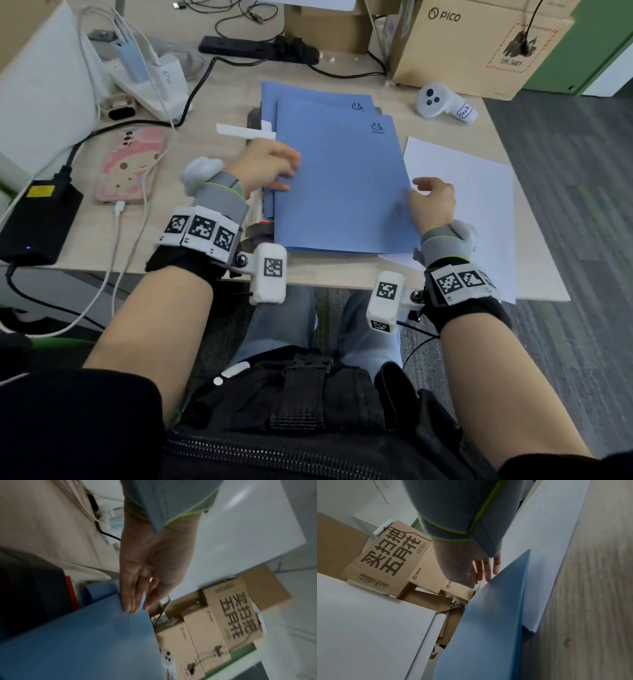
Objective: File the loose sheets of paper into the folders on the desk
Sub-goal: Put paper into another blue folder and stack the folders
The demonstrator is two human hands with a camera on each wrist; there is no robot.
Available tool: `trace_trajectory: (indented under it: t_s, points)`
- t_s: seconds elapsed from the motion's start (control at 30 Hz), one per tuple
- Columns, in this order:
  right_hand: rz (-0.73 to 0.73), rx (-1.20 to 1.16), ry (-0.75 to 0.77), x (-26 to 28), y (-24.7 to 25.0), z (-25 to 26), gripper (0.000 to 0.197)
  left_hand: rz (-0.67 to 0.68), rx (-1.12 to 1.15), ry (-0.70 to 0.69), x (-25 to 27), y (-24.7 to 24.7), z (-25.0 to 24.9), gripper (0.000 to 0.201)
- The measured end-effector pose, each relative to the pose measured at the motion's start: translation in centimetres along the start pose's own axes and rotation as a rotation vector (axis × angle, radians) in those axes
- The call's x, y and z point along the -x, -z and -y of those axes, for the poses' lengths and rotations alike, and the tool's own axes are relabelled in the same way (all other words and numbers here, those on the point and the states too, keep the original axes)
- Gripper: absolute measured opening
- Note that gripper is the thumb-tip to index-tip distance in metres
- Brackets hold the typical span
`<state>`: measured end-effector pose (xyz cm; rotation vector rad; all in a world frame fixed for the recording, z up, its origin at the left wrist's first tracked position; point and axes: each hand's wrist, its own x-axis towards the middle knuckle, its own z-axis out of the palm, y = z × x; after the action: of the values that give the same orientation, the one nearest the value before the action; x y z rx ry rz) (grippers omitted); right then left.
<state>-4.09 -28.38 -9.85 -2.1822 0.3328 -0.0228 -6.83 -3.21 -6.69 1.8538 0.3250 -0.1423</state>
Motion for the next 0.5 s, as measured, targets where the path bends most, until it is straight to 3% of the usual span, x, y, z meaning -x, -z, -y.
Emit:
trace_trajectory:
  t_s: [0.1, 0.23, 0.5]
  points:
    - [0.044, 0.037, -0.030, 0.4, 0.2, 0.3, 0.048, 0.095, -0.241, -0.034, 0.5, -2.0, 0.1, 0.036]
    - [0.105, 0.007, -0.043, 1.1, 0.6, 0.1, 0.053, -0.080, -0.575, -0.130, 0.8, -2.8, 0.5, 0.048]
    - [0.075, -0.122, 0.133, 2.7, 1.5, 1.2, 0.053, -0.013, -0.493, -0.058, 1.3, -4.0, 0.3, 0.050]
